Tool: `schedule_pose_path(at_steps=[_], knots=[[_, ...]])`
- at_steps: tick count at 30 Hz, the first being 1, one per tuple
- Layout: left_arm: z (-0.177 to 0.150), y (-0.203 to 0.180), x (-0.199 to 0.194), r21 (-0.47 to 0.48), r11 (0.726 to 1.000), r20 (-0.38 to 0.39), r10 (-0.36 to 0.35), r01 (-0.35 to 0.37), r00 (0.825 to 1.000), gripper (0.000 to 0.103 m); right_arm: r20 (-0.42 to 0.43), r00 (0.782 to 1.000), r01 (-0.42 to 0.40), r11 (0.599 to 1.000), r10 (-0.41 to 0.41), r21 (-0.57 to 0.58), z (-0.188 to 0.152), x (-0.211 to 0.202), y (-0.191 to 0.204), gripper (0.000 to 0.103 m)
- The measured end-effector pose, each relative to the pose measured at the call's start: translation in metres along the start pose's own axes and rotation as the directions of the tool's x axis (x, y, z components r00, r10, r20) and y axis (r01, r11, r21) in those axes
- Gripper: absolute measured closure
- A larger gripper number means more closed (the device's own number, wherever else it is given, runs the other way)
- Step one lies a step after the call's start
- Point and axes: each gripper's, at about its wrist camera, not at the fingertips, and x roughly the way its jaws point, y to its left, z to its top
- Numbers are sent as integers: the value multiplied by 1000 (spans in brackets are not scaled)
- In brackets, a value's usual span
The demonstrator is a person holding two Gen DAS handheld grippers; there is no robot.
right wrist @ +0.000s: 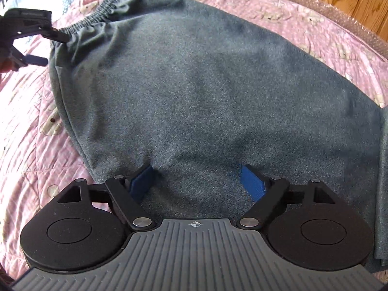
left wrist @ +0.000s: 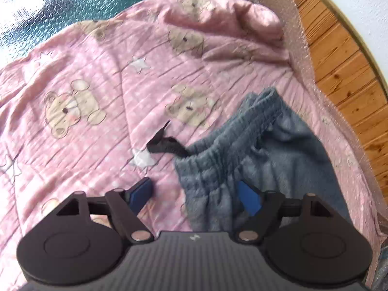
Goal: Fold clothes
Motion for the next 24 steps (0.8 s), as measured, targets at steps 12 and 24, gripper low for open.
schedule_pose_path(at_steps=[12, 24], knots=[[-96, -164, -70, 747, 664, 183, -225, 13, 957, 83, 131, 989, -119, 918, 74, 379, -5, -42, -64, 23], [-215, -213, -27, 957, 285, -2, -166, 50, 986, 77, 315, 893, -446, 724, 321, 526, 38, -27, -109, 12]])
